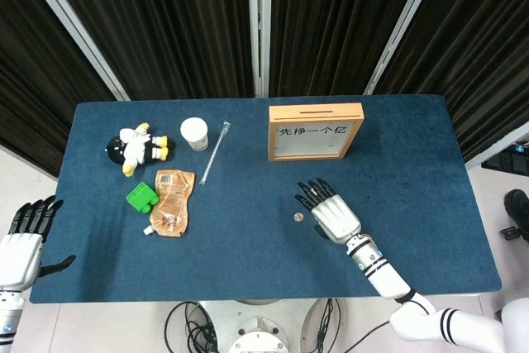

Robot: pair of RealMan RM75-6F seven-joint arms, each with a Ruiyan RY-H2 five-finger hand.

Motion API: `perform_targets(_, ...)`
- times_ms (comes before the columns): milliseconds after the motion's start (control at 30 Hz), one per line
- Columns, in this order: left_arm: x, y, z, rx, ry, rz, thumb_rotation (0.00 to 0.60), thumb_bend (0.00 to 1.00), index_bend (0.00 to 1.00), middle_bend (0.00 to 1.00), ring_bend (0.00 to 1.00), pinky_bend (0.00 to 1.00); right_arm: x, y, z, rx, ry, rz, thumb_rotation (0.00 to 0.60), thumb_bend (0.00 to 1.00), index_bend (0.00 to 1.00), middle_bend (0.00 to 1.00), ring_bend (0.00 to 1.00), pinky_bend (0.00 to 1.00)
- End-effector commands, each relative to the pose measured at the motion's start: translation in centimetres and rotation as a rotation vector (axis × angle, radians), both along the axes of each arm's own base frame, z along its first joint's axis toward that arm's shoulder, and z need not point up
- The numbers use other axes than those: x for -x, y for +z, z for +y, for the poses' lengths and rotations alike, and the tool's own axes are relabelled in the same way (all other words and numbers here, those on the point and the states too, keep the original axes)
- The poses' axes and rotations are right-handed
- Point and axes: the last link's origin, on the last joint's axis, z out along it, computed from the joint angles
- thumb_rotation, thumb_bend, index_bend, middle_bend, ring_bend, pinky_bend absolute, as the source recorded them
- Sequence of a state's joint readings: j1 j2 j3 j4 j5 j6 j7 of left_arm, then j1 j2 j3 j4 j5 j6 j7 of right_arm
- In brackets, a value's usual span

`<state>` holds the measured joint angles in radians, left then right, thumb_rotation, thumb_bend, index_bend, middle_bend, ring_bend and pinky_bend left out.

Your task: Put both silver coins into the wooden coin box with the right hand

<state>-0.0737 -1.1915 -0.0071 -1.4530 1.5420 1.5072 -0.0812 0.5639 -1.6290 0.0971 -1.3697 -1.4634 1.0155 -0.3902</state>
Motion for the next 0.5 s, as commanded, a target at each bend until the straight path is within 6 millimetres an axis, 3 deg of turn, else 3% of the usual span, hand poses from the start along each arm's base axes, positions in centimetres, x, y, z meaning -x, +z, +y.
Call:
perform_targets(33,0.2,-0.1,0.0,0.003,0.004,-0.003,0.600,0.09,0.06,0.01,0.00,0.00,0.0,-0.5,0.0,0.003,-0.003,-0.013,0.600,0.27,0.20,0.00,0.00,0.00)
perform_targets(500,0.7,-0.2,0.2,0.011,0.011,-0.011,0.600,0.09,0.06,0.01,0.00,0.00,0.7,-2.2,0.0,-0.024,-0.019,-0.017,0.600,0.29,0.29,0.00,0.00,0.00)
